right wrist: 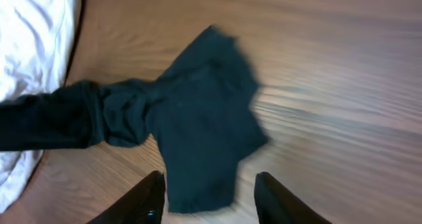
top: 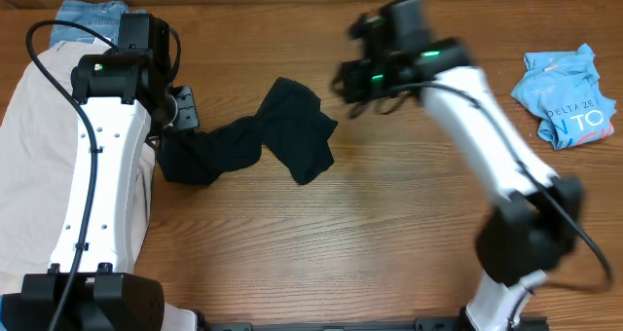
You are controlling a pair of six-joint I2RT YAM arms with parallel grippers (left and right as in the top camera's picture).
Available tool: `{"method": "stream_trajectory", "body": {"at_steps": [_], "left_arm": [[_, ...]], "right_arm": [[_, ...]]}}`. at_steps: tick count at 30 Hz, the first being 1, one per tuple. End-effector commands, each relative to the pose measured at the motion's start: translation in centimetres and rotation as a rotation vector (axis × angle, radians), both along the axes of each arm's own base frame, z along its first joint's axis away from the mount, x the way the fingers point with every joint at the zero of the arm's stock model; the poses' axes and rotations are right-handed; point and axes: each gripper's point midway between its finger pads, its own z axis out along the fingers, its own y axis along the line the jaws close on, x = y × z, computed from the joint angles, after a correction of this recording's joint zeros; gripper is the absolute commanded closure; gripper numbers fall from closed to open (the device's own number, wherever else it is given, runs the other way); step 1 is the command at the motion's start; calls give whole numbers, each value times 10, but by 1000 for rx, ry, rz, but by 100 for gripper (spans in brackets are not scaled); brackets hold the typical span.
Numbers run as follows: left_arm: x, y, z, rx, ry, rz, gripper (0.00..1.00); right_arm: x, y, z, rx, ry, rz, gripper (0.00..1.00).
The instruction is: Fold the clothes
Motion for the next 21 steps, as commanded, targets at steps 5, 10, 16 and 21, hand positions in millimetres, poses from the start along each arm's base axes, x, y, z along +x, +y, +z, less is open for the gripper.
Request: {"method": "stream_trajectory", "body": {"at_steps": [5, 10, 16, 21], "left_arm": [[-1, 6, -3, 35, 12, 1, 92], [-1, 6, -3, 34, 12, 1, 92], [-2, 6, -4, 34, 16, 1, 91], [-2, 6, -4, 34, 16, 1, 91]], "right_arm": [[-4, 83, -83, 20, 100, -5, 42], [11, 120, -86, 131, 68, -73, 35], [30, 125, -88, 151, 29, -227, 34], [27, 122, -104, 140, 82, -269, 34]]}}
